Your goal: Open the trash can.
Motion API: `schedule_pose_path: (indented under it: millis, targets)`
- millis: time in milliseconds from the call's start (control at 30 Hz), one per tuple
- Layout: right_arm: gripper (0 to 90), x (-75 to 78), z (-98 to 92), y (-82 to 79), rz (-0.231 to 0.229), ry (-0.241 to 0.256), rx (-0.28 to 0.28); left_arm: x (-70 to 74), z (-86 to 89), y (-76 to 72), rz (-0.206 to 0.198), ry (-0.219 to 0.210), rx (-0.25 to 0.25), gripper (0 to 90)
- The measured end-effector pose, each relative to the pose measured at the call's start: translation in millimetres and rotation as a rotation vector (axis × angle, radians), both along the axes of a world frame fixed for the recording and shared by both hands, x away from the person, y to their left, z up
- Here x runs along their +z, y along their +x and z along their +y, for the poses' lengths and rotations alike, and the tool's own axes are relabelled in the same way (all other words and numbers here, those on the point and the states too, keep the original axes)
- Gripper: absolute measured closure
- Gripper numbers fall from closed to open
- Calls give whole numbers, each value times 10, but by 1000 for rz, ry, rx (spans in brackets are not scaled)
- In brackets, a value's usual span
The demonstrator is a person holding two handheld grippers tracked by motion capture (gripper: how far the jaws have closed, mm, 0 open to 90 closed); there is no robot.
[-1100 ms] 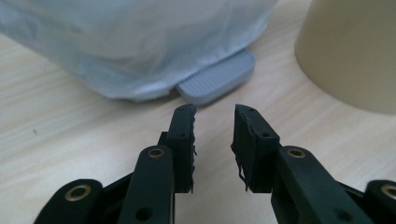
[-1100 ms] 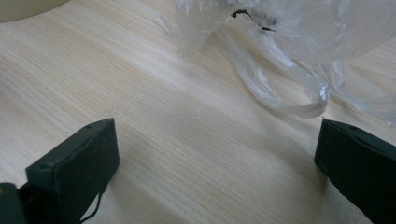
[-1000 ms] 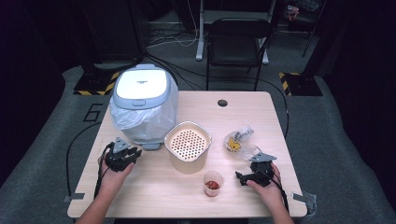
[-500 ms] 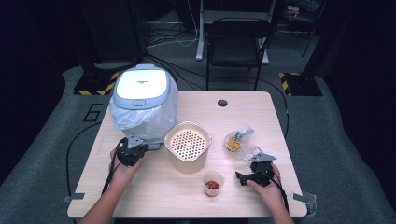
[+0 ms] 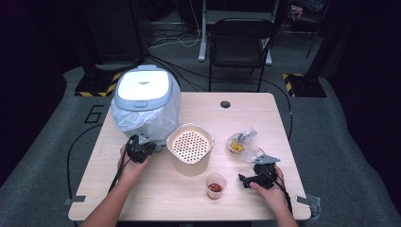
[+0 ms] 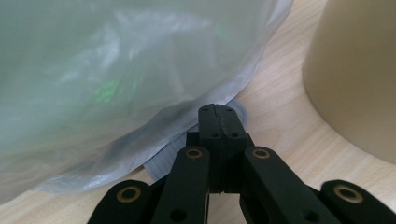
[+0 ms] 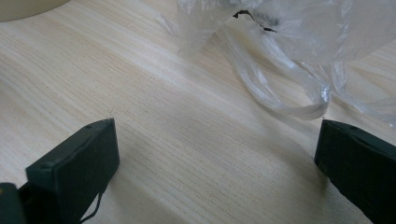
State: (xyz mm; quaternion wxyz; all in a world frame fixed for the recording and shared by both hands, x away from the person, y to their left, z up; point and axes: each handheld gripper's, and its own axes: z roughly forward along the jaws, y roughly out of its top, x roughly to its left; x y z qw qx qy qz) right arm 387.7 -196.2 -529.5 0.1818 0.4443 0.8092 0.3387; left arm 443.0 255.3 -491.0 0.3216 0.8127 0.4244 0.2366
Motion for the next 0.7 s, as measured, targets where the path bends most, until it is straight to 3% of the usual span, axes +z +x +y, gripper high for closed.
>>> schedule_pose_path:
  millis: [100, 167, 500, 700]
  targets:
    - [0, 0, 0, 0, 0, 0, 0, -24, -11, 13, 3, -10, 7, 900]
    - [0, 0, 0, 0, 0, 0, 0, -23, -8, 13, -5, 17, -8, 900]
    - [0, 0, 0, 0, 0, 0, 0, -42, -53, 13, 6, 41, 7, 900]
    - [0, 0, 0, 0, 0, 0, 0, -45, -53, 29, 10, 28, 23, 900]
